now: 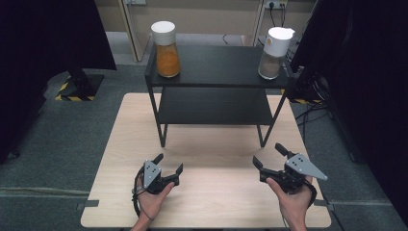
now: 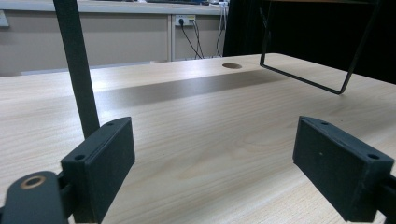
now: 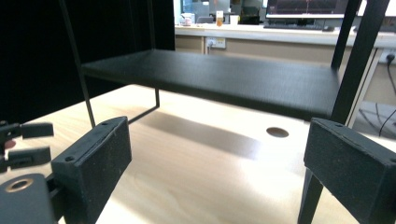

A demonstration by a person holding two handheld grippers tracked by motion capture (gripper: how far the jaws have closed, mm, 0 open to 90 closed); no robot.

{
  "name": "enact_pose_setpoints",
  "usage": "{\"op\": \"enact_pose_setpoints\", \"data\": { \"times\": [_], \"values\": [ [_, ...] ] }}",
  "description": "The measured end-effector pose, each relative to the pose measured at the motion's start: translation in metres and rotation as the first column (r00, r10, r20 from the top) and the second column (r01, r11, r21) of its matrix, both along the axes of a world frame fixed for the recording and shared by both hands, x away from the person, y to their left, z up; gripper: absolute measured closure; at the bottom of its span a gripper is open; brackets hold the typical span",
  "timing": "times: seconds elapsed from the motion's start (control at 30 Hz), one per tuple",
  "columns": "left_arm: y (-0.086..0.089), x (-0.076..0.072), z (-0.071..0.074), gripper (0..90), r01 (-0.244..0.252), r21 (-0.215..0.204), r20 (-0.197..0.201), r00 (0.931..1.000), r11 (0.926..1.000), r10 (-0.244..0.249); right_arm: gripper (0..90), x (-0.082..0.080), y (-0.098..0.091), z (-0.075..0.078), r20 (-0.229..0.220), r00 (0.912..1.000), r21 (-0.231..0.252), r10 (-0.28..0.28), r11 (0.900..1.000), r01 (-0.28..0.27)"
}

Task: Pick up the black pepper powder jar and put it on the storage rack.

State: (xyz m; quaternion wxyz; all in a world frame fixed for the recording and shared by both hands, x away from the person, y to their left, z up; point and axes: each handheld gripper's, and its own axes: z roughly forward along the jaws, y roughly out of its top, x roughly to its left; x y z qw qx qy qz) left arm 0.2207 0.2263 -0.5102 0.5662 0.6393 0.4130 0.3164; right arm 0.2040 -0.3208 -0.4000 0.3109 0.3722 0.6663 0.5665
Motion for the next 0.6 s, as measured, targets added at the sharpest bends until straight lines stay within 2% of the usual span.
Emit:
{"op": "enact_pose_setpoints", "data": {
  "times": [0.2,0.47,0.6],
  "values": [
    [0.0,0.0,0.0,12.3,0.001,0.0,0.0,1.0,1.0,-0.001,7.5,-0.006,-0.004,-0.025,-0.05,0.9987,0.002,-0.009,1.0,0.009],
    [0.0,0.0,0.0,12.3,0.001,0.0,0.0,1.0,1.0,-0.001,7.5,-0.011,-0.005,-0.06,-0.132,0.9909,-0.007,-0.026,0.9996,0.026],
    [0.0,0.0,0.0,12.3,0.002,-0.001,-0.001,1.0,1.0,-0.002,7.5,-0.012,-0.005,-0.073,-0.146,0.9885,-0.02,-0.037,0.9992,0.034]
  ]
}}
